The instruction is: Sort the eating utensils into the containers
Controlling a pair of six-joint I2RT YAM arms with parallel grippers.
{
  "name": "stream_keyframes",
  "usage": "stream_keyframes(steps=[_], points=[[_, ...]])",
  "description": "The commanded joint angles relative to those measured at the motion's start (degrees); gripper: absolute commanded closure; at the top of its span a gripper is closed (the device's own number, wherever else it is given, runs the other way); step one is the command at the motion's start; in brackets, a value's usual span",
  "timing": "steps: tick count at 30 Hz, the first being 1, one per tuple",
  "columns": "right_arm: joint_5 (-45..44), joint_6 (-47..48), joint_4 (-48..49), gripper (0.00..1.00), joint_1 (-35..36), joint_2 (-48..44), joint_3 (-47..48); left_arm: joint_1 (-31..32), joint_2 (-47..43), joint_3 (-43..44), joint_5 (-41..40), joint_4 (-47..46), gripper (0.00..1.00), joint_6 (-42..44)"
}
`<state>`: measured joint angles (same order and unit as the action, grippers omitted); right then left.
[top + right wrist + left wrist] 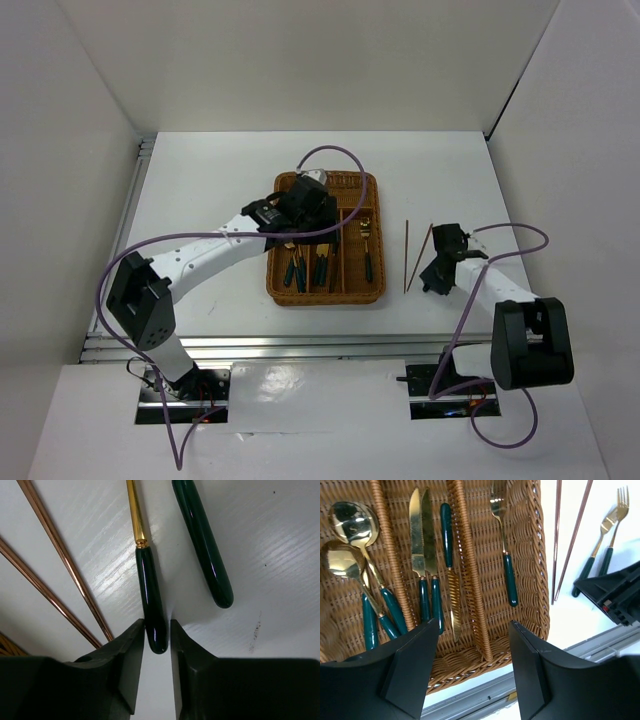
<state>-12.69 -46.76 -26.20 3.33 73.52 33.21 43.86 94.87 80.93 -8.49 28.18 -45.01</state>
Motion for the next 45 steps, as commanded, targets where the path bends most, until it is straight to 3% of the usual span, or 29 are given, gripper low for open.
stream_keyframes(steps=[1,9,14,22,27,37,45], points=[[0.91,0.09,1.76,0.67,-0.34,2.94,-0.34,-0.61,-0.56,-0.77,1.81,-3.39,0.29,1.07],[0.91,0.70,0.18,0.83,-0.34,4.10,2.82,-1.76,1.02,-0.77,3.57,-3.40,0.29,1.60],[0.99,2.73,-4.64,0.83,-0.34,-1.70,8.17,-2.98,1.02,-2.00,4.10,-3.93,0.29,1.60],[9.17,8.88,-6.59,0.84,1.76,-9.27,16.17,-4.83,0.40,-4.28,4.71,-4.54,0.29,2.12],[10.75,8.88,-7.20,0.84,9.56,-7.78,19.87,-5.98,-0.12,-5.33,4.71,-4.54,0.29,2.12],[3.11,5.11,-6.59,0.84,29.96,4.79,26.37,-8.26,-3.11,-7.89,4.18,-4.54,0.29,2.12],[1.09,2.65,-6.50,0.79,32.17,8.66,24.45,-8.79,-3.64,-8.42,4.71,-4.54,0.29,2.65]])
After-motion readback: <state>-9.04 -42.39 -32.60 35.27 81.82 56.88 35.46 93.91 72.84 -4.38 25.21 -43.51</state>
